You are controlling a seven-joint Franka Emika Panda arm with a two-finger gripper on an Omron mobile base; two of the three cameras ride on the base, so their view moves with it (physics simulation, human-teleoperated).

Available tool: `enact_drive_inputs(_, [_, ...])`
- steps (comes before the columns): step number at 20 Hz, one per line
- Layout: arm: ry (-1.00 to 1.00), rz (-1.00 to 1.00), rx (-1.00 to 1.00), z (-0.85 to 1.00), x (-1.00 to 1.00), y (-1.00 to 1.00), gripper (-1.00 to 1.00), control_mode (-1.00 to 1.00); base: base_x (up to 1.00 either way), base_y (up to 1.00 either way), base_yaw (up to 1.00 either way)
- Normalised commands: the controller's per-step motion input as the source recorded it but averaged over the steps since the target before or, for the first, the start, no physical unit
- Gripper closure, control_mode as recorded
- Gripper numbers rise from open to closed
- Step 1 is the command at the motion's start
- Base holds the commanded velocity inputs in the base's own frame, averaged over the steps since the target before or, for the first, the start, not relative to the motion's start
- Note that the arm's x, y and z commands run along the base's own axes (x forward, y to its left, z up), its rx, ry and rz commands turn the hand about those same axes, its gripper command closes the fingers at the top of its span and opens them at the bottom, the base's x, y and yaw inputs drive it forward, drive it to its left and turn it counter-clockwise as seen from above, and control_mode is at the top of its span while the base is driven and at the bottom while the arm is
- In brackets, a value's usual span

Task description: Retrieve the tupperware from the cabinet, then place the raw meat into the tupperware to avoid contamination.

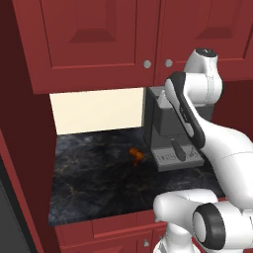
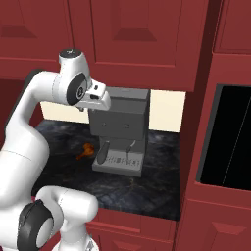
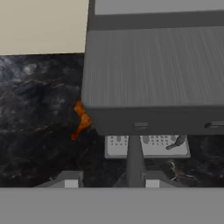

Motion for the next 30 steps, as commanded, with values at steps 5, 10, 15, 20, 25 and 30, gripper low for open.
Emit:
enact_drive_inputs(5, [-0.01,0.00,0.00,0.02,0.01,0.00,-1.00,-1.00,0.00,0.00,0.00])
enact_drive_inputs(10, [-0.16,0.00,-0.01,0.40,-0.08,0.12,-1.00,-1.00,0.00,0.00,0.00])
enact_drive_inputs(15, [-0.19,-0.01,0.00,0.48,-0.02,0.08,-1.00,-1.00,0.00,0.00,0.00])
enact_drive_inputs(20, [-0.22,-0.03,0.00,0.60,0.00,0.04,-1.00,-1.00,0.00,0.00,0.00])
enact_drive_inputs(25, [-0.19,-0.02,-0.01,0.50,0.00,0.09,-1.00,-1.00,0.00,0.00,0.00])
enact_drive_inputs(30, [-0.10,0.00,-0.01,0.39,0.00,0.04,-1.00,-1.00,0.00,0.00,0.00])
